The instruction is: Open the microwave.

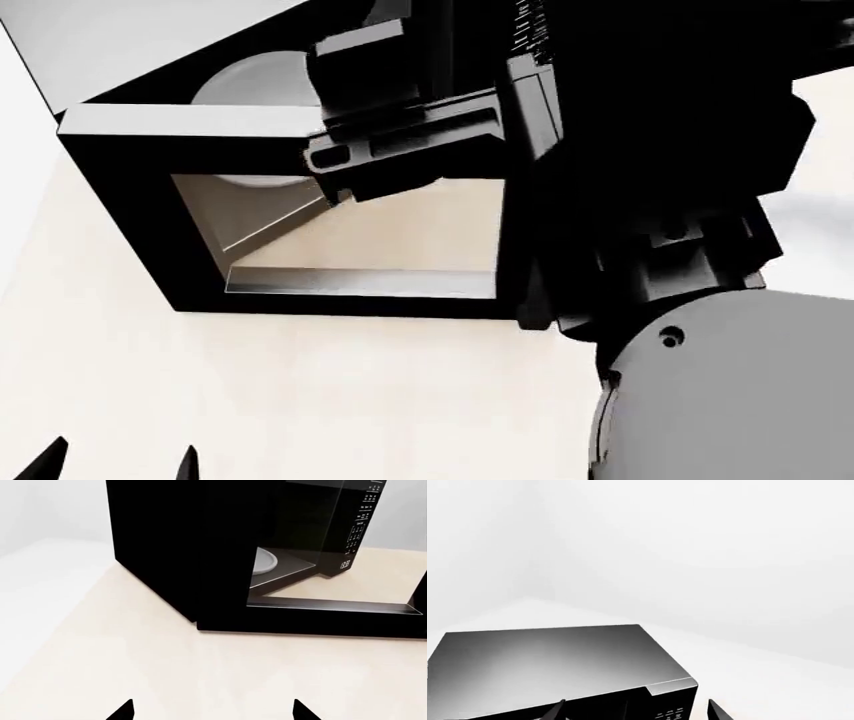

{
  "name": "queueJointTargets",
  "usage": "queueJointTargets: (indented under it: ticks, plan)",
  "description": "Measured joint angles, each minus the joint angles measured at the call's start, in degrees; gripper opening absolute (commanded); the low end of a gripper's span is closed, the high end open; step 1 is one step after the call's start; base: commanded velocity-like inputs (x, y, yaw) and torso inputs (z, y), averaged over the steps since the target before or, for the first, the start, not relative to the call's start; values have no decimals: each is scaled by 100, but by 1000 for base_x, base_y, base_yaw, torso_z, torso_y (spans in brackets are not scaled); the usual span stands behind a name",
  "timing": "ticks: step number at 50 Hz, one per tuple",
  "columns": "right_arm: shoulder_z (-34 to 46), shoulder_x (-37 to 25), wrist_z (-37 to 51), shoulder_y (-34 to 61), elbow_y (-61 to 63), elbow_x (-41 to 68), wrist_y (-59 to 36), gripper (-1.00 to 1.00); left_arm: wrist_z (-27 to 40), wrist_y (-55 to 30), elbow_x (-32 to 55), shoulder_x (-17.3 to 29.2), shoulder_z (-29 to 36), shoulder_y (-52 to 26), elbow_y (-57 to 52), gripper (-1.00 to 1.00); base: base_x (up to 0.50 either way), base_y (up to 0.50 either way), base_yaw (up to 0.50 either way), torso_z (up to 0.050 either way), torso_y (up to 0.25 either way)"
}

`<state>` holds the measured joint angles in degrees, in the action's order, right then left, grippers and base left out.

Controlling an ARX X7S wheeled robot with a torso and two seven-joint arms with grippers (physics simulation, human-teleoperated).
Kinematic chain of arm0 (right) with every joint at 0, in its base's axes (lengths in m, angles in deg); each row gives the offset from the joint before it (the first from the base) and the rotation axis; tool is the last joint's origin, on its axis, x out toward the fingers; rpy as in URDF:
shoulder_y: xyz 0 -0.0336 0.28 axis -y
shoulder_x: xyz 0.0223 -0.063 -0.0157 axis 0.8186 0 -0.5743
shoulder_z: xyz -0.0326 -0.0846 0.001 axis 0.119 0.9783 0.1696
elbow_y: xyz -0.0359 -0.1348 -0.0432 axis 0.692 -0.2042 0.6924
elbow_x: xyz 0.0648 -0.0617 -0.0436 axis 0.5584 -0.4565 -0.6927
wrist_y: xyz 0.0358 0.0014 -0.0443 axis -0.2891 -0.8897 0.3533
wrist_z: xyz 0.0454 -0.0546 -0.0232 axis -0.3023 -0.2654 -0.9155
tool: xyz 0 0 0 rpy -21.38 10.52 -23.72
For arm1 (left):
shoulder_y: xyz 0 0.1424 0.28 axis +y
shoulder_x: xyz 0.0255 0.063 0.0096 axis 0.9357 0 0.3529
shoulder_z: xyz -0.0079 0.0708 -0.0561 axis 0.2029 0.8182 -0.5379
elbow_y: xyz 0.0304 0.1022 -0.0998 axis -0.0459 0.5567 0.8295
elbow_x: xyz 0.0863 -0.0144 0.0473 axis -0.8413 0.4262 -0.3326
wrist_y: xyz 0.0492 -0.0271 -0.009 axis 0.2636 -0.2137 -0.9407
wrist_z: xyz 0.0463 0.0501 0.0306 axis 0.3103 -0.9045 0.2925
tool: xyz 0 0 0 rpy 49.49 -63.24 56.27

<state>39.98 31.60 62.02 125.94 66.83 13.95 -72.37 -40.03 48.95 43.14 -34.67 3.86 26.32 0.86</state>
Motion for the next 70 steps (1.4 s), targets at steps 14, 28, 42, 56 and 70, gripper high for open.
queueJointTargets:
  ticks: [14, 28, 42, 56, 70]
  plan:
    - [234, 541, -790, 859, -1690, 518, -655, 100, 4, 23, 21, 13, 19, -3, 8, 100, 0, 0, 0, 0, 0]
    - [468, 984, -1093, 1327, -3205, 1323, -1213, 100, 17, 34, 42, 38, 31, -2, -12, 100, 0, 0, 0, 0, 0]
    - [598, 1306, -1275, 1510, -4278, 1675, -1408, 100, 37, 37, 53, 60, 51, 5, -39, 100, 0, 0, 0, 0, 0]
    - [744, 1517, -1523, 1449, -4921, 1628, -1443, 100, 59, 41, 79, 80, 57, 7, -59, 100, 0, 0, 0, 0, 0]
    - [884, 1648, -1729, 1243, -5252, 1462, -1379, 100, 77, 48, 105, 99, 61, 5, -61, 100, 0, 0, 0, 0, 0]
